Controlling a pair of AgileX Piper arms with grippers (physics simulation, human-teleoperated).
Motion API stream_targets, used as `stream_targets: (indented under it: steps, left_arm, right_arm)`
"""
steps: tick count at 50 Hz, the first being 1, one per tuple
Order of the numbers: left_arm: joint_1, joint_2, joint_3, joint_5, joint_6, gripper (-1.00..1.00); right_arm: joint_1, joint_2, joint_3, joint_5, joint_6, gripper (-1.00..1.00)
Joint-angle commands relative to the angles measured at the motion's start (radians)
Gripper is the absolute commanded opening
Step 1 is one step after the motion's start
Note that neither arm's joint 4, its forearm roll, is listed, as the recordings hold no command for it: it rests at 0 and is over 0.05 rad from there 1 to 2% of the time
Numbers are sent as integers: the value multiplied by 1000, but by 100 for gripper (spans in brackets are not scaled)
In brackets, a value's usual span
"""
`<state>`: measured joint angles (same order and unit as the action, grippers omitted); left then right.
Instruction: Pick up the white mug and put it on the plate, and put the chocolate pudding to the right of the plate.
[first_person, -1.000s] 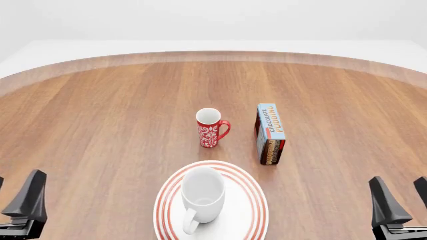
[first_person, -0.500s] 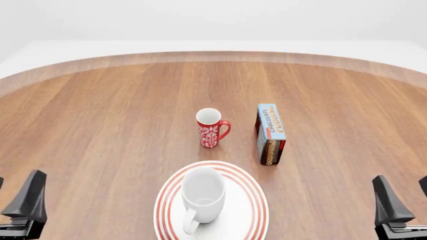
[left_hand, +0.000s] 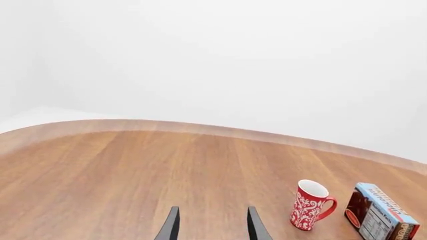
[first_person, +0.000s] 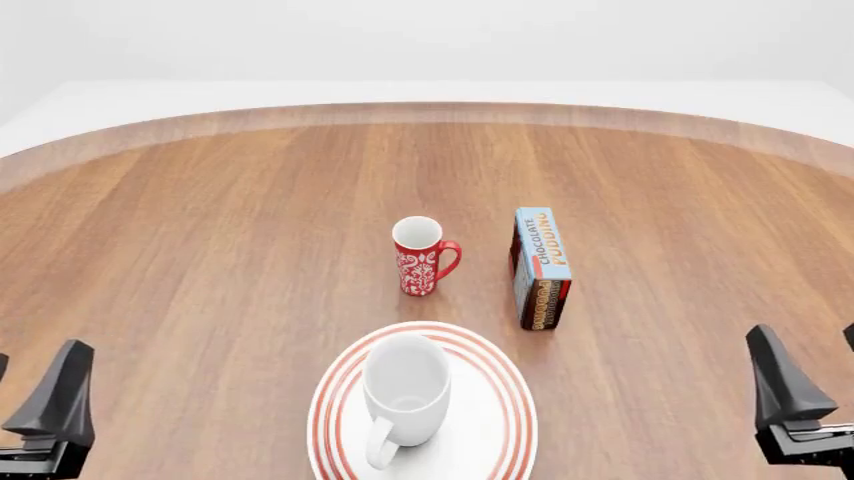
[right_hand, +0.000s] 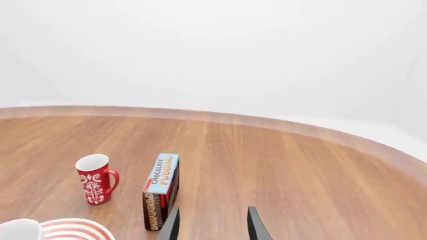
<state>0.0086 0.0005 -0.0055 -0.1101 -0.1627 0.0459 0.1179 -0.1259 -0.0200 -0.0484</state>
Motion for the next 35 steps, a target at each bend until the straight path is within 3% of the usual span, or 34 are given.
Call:
stream_targets:
  steps: [1, 35]
  left_arm:
    - [-3, 0, 0, -1, -3, 100]
    - [-5, 0, 1, -3, -6, 100]
  right_arm:
    - [26, 96, -54, -41, -29, 100]
    - [83, 343, -151, -164, -73, 100]
